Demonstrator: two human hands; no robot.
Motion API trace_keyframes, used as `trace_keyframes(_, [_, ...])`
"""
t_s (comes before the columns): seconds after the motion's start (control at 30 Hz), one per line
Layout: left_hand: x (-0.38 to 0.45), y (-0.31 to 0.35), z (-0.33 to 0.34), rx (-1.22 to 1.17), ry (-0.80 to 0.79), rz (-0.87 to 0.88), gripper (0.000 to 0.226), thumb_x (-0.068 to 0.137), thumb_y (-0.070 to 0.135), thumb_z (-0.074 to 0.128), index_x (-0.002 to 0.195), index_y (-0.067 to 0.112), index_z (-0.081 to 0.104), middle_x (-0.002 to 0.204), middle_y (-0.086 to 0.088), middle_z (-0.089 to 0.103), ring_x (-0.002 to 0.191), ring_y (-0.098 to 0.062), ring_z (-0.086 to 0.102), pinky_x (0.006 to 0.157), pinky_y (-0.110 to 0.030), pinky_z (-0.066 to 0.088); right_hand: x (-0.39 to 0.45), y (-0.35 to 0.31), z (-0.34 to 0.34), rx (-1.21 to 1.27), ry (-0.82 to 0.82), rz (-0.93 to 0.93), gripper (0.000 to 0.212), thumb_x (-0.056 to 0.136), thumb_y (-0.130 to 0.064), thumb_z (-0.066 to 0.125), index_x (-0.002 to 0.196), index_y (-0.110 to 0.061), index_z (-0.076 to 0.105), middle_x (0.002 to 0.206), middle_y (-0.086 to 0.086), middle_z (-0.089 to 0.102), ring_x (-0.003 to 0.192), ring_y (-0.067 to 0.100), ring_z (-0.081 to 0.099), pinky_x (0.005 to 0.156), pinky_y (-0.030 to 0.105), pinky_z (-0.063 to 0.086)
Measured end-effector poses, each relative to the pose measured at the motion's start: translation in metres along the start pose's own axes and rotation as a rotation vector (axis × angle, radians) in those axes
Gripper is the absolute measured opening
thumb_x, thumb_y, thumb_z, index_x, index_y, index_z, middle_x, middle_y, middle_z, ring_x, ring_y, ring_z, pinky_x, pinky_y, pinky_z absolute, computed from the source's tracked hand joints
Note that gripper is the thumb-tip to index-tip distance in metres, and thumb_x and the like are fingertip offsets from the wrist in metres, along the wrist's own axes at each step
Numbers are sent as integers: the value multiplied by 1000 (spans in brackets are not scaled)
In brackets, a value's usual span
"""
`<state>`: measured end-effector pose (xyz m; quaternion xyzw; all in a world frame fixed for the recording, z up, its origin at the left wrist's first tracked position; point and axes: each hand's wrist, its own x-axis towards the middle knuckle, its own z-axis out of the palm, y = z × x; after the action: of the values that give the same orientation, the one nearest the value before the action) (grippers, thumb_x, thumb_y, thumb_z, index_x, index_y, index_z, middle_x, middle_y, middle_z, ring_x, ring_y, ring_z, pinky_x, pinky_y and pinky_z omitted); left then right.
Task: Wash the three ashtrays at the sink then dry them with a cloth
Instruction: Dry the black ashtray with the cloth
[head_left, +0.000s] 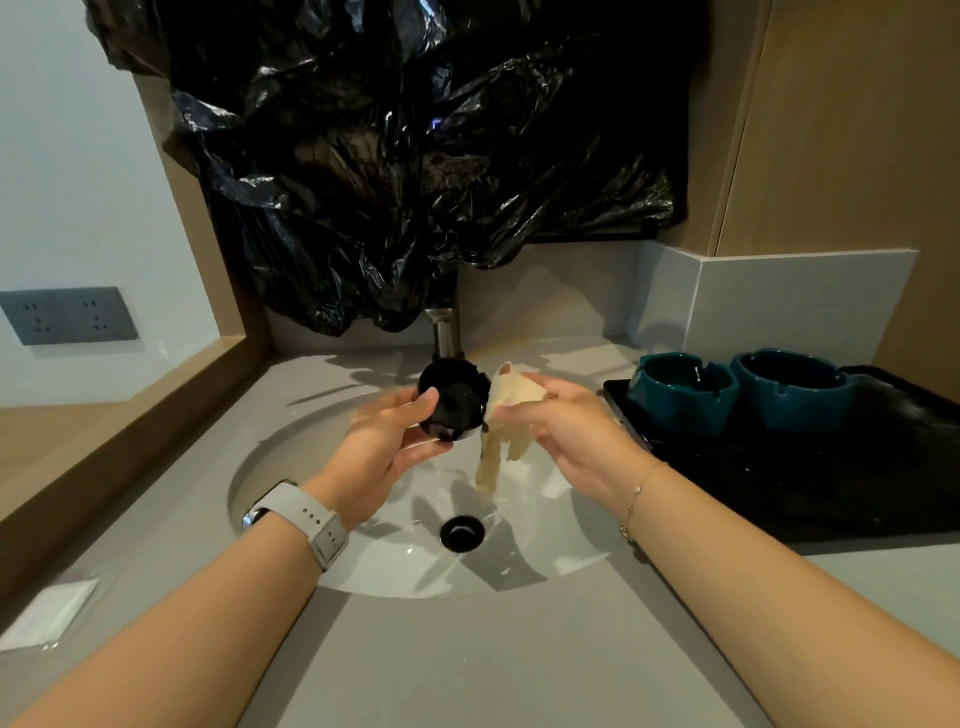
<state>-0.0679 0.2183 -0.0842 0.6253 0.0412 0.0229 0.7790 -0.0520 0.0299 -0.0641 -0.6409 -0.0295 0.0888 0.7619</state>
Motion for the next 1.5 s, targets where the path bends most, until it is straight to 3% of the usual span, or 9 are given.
trace_keyframes(0.17, [-3,2,5,81,56,54,45,94,15,65,136,9,50,117,-15,69,104,-27,70,81,-32,61,0,5,-3,-208,-17,-108,51,85,5,65,130,-16,56,121,4,66,114,19,61,104,33,46])
trace_keyframes(0.27, [-8,4,10,66,15,77,43,94,12,64,134,9,51,117,-16,69,103,-28,70,82,-33,61,1,8,-6,-269,54,-198,60,79,-8,76,134,-17,54,112,1,70,98,11,66,77,17,53])
trace_keyframes(0.37, [-12,4,15,27,-22,115,41,93,10,64,132,7,53,119,-19,68,104,-32,70,84,-36,61,2,6,-9,-372,69,-187,27,80,-30,77,103,-16,71,84,-6,69,73,6,60,50,8,42])
trace_keyframes(0.53, [-15,-3,26,23,-53,126,40,91,10,66,129,7,52,114,-22,69,99,-33,72,86,-38,60,9,11,3,-436,87,-125,31,86,-44,64,105,-20,66,99,4,71,91,22,67,84,38,55])
trace_keyframes(0.63, [-16,-3,27,100,-93,85,43,91,10,66,131,10,49,112,-20,70,97,-31,72,83,-39,60,12,12,7,-465,97,-161,20,87,-30,61,97,-13,66,90,15,72,71,33,70,73,49,59])
trace_keyframes(0.8, [-21,4,22,546,-168,72,40,96,44,57,127,20,54,106,-10,72,89,-21,74,77,-44,62,7,17,2,-610,-56,-223,9,92,-11,50,95,-18,55,86,12,63,61,25,59,52,33,51])
trace_keyframes(0.97, [-16,0,25,746,-18,-7,51,103,53,28,121,17,58,100,-13,72,77,-27,75,71,-40,63,-1,15,1,-807,-147,-217,44,89,-45,59,121,-27,34,82,-5,61,70,10,58,56,23,44])
trace_keyframes(1.2, [-10,-1,32,624,146,-149,53,104,50,28,129,11,54,115,-20,65,71,-31,71,45,-27,57,7,24,3,-868,123,-399,38,94,-50,47,79,-15,44,69,1,53,67,21,51,61,35,40])
trace_keyframes(1.5, [-8,-11,31,784,169,35,50,104,50,26,119,11,53,107,-17,67,67,-26,73,69,-42,62,5,31,10,-846,-43,-161,42,93,-51,48,97,-11,61,88,9,68,77,25,70,74,43,60])
